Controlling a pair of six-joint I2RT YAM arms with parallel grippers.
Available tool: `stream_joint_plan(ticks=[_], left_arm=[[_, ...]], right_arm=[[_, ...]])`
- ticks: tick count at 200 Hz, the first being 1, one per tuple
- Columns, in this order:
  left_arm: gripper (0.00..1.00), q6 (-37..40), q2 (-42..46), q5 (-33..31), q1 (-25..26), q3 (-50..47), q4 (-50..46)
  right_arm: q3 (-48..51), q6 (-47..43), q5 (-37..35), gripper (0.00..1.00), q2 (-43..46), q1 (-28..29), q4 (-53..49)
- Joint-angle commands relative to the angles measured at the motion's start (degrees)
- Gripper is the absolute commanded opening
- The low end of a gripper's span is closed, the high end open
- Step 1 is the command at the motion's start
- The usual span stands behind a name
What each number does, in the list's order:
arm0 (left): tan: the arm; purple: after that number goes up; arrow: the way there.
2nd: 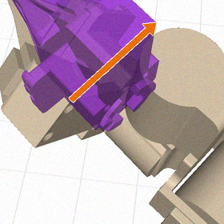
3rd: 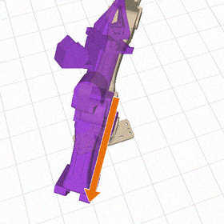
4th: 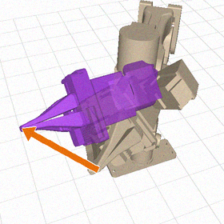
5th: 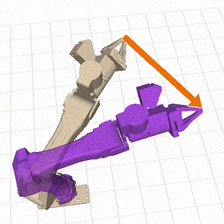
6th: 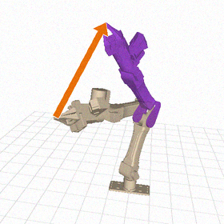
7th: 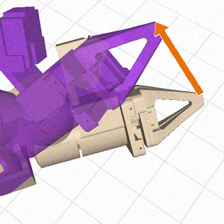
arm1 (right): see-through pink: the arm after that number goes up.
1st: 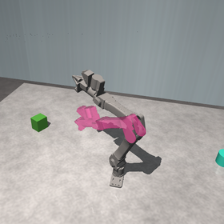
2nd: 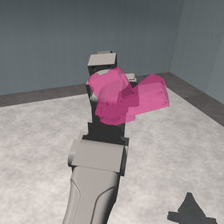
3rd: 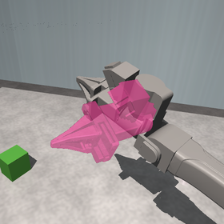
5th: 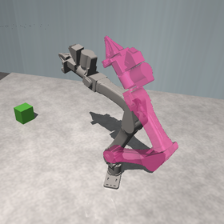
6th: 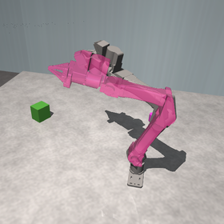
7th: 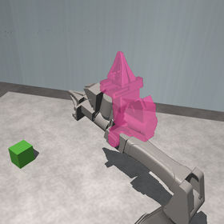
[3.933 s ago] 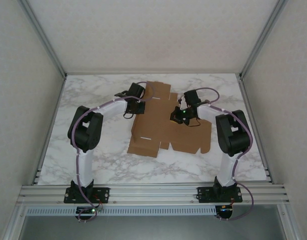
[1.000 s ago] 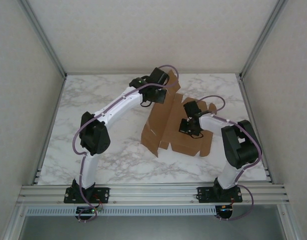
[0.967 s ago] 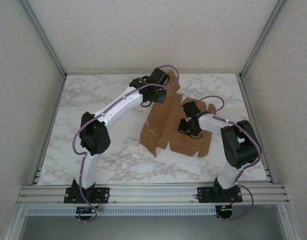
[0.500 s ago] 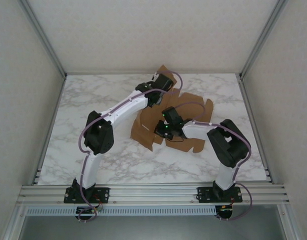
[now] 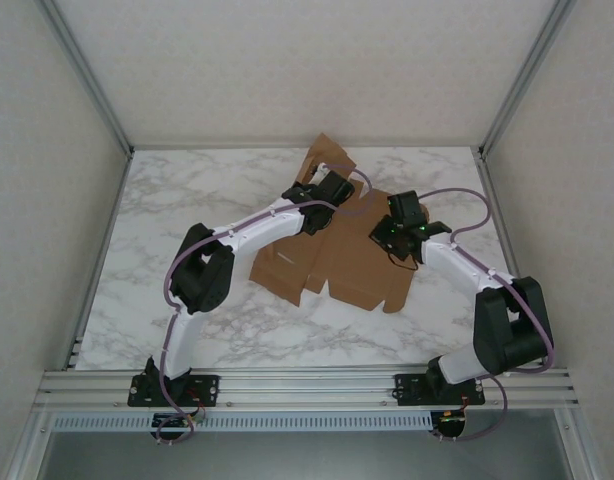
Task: Fold the paper box
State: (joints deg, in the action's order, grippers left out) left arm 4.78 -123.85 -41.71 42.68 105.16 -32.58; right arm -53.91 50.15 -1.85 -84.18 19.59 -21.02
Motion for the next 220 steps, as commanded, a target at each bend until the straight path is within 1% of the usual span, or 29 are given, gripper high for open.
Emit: stream_joint_plan(ticks=[1,18,42,51,72,93,118,143,169,202,220], left_arm=[[0.0,2.19,2.05,-4.54,0.13,1.65,1.59],[0.0,2.97,1.84,-4.95,-0.01,2.22,1.96],[0.0,4.71,1.95,-4.35,0.19,2.25,2.9],[0.0,5.47,2.08,-4.3,0.28,2.31,3.41],[0.0,8.18,2.11,-5.3,0.64,2.5,5.37],[0.0,12.47,1.62,-6.78,1.33,2.44,8.32],[0.0,14.87,0.89,-7.24,1.71,2.34,10.17],[0.0,17.5,1.25,-7.77,1.71,0.02,13.15],[0.0,20.31,4.29,-6.49,2.26,-5.0,19.04],[0.0,24.64,7.3,-6.57,3.03,-12.14,26.47],[0.0,27.84,8.97,-6.46,2.47,-16.81,32.83]], right_arm=[[3.28,-3.0,-4.66,0.0,-0.13,-1.79,-8.44],[6.16,-2.97,0.99,0.0,-2.79,-3.63,-4.56],[6.65,-3.83,8.64,0.0,-8.52,-3.71,-0.52],[6.97,-3.6,10.24,0.0,-9.66,-3.57,0.76],[7.34,-3.63,10.46,0.0,-11.53,-1.38,1.63],[7.66,-2.09,10.91,0.0,-12.7,2.42,2.72],[7.87,2.68,13.22,0.0,-13.94,8.52,6.16],[7.15,8.94,15.69,0.0,-16.1,14.35,10.72],[7.26,14.24,16.97,0.0,-17.51,16.57,16.79],[5.78,21.71,21.0,0.0,-21.07,18.0,26.93],[4.41,24.74,22.81,0.0,-22.64,19.06,31.12]])
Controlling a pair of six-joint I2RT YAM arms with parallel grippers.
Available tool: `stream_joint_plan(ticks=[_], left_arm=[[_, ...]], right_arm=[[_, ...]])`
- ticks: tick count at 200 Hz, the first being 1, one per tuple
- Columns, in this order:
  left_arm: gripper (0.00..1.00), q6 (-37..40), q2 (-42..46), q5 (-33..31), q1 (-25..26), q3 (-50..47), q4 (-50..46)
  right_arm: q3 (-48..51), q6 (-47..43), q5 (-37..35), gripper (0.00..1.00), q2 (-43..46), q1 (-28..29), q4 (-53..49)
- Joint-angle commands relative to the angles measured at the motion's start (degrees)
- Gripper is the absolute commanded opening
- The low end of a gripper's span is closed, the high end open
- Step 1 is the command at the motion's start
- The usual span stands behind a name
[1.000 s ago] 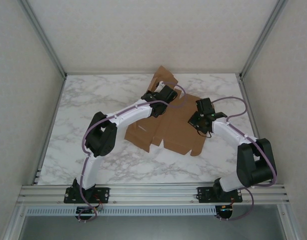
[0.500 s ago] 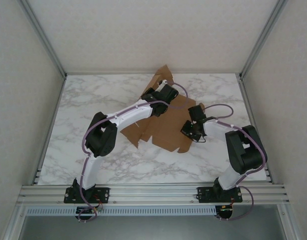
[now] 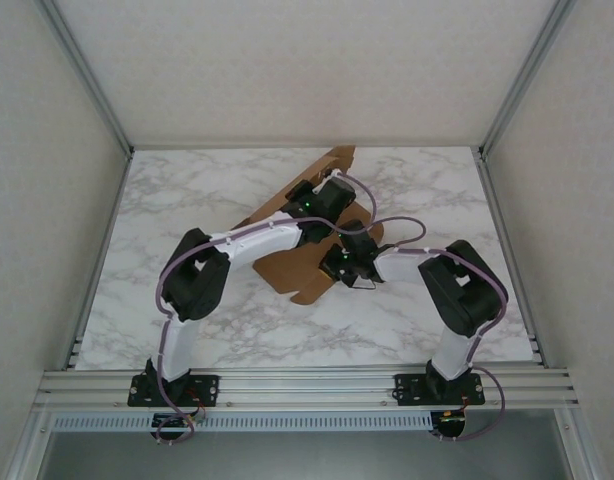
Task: Fold the paper box
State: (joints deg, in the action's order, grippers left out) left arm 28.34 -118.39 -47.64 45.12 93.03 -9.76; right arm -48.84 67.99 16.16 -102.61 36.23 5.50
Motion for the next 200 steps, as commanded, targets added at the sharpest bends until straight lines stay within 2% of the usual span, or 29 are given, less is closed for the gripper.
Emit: stream_joint_plan(ticks=[1,30,57,105,139,160,165,181,200], left_arm=[[0.0,4.54,3.64,-0.53,-0.01,-4.96,10.45],[0.0,11.74,5.21,-1.27,-1.09,-9.47,18.68],[0.0,16.57,7.05,-0.54,-1.57,-12.81,24.08],[0.0,21.82,7.68,-0.09,-2.34,-14.63,26.39],[0.0,24.75,8.92,0.43,-2.74,-16.64,28.81],[0.0,26.71,9.35,1.0,-2.85,-17.0,29.13],[0.0,27.48,9.38,1.2,-2.86,-17.22,29.2],[0.0,31.29,10.37,2.71,-2.61,-19.28,32.53],[0.0,37.25,12.03,5.72,-1.91,-23.38,36.94]], right_arm=[[-0.65,7.07,4.87,0.0,-4.24,2.48,4.92],[2.19,7.81,4.19,0.0,-0.11,1.89,8.19],[6.26,5.2,2.65,0.09,8.03,-1.42,5.58],[8.26,-1.88,0.84,0.21,20.87,-9.55,-6.49],[4.52,-9.47,-7.11,0.24,28.57,-13.79,-19.41],[2.19,-13.17,-10.42,0.25,31.82,-16.16,-23.66],[1.18,-13.91,-11.06,0.36,32.18,-16.66,-24.93],[-1.74,-16.16,-8.92,0.45,31.81,-19.25,-25.52],[-2.93,-14.25,1.0,0.56,30.09,-24.04,-19.73]])
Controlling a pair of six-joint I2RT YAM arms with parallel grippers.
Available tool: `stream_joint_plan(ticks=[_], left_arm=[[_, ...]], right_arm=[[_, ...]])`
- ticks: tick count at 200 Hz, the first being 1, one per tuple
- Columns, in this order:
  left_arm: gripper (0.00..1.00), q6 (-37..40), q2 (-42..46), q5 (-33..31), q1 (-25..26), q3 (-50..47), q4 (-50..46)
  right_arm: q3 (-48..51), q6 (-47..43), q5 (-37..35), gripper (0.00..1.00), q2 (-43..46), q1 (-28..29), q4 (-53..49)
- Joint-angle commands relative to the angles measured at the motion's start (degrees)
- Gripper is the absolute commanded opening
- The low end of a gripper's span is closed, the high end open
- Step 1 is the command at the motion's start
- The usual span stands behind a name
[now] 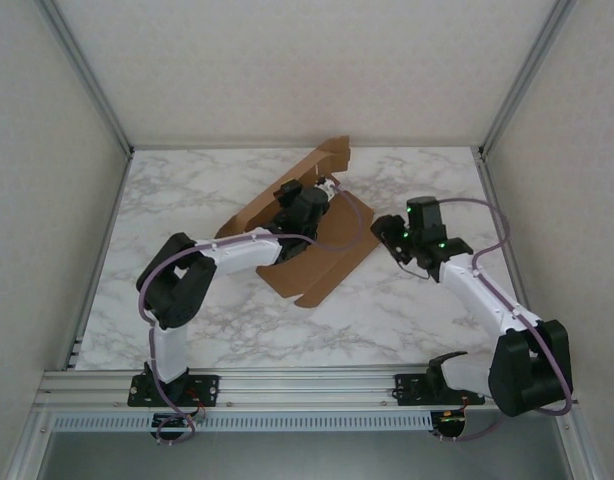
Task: Fold the paper box
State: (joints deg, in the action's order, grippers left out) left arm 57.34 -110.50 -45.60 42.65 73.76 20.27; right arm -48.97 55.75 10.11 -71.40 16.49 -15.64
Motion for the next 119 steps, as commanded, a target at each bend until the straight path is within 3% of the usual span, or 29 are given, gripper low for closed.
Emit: stream_joint_plan(ticks=[1,23,50,75,119], left_arm=[[0.0,8.67,4.23,3.77,0.58,-4.35,7.25],[0.0,16.99,5.41,7.02,1.27,-9.11,12.41],[0.0,22.46,5.87,10.08,1.8,-12.56,16.84],[0.0,27.98,5.64,11.21,2.34,-15.18,21.71],[0.0,29.4,6.69,13.9,3.31,-18.03,24.9]], right_arm=[[-2.88,-1.85,7.61,0.57,-1.38,-4.64,1.8],[-6.48,1.75,18.45,0.7,-6.8,-7.07,8.46],[-8.23,9.53,27.96,0.78,-12.62,-6.6,20.42],[-9.05,11.87,29.79,0.77,-15.01,-4.65,25.24],[-10.12,13.89,28.84,0.7,-18.34,-0.7,31.17]])
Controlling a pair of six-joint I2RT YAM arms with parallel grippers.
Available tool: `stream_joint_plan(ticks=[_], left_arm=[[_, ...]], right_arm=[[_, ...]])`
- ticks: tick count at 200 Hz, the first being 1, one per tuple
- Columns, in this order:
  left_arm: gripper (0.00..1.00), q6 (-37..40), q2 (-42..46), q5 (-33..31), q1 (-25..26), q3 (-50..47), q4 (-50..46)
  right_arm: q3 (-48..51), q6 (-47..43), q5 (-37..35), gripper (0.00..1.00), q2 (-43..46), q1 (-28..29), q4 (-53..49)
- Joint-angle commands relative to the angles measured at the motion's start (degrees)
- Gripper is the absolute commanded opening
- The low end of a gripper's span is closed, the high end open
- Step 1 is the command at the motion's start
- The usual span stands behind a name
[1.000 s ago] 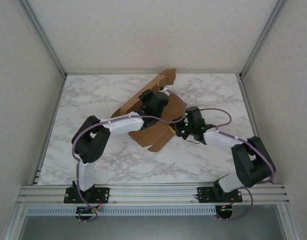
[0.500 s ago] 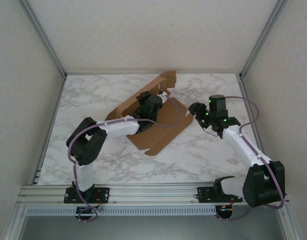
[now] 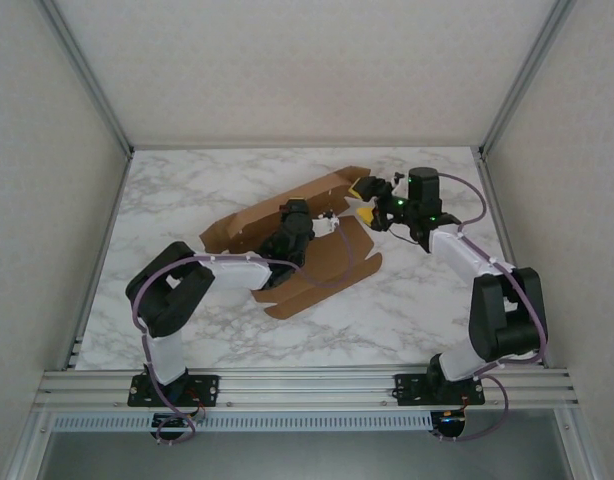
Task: Fold the paper box
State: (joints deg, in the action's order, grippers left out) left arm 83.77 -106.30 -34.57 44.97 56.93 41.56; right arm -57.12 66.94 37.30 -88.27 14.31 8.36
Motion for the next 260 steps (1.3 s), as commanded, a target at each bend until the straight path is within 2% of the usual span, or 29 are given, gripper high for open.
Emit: stream_joint_plan(ticks=[1,46,70,144,154,163,179,200,219,239,260], left_arm=[[0.0,2.98,2.5,2.9,0.99,-1.2,3.61],[0.0,2.43,3.29,3.61,1.18,-0.94,0.47],[0.0,1.98,3.55,3.88,1.21,-1.12,-0.15],[0.0,0.34,3.67,3.82,1.25,-1.23,-1.56],[0.01,-2.89,3.97,3.42,1.26,-0.59,-2.99],[0.09,-5.21,4.51,3.2,1.26,0.24,-4.69],[0.31,-10.92,6.31,3.72,1.47,1.65,-9.1],[0.42,-20.09,9.88,4.66,2.67,2.68,-14.85],[0.45,-30.48,13.12,7.29,4.03,4.73,-24.2],[0.45,-43.89,16.21,13.04,4.68,9.21,-36.92],[0.46,-56.67,20.71,14.23,4.36,9.95,-39.42]], right_arm=[[-2.0,2.77,1.6,0.7,-1.56,1.54,7.27],[-4.99,2.45,0.99,0.61,-6.4,2.07,8.59],[-5.26,2.03,-0.01,0.53,-8.41,2.17,9.51],[-4.93,4.34,-2.95,0.1,-11.47,2.67,14.76],[-4.63,4.72,-3.21,0.06,-11.65,2.69,15.3],[-4.02,5.23,-3.95,0.03,-11.49,2.7,15.98],[-3.14,5.78,-4.85,0.01,-11.53,2.68,17.14],[-2.09,6.52,-6.27,0.0,-11.15,2.69,18.24],[-0.8,6.75,-8.27,0.0,-10.26,2.68,18.86],[1.2,7.41,-11.08,0.0,-8.51,2.67,20.18],[3.86,8.13,-15.24,0.0,-5.71,2.7,20.64]])
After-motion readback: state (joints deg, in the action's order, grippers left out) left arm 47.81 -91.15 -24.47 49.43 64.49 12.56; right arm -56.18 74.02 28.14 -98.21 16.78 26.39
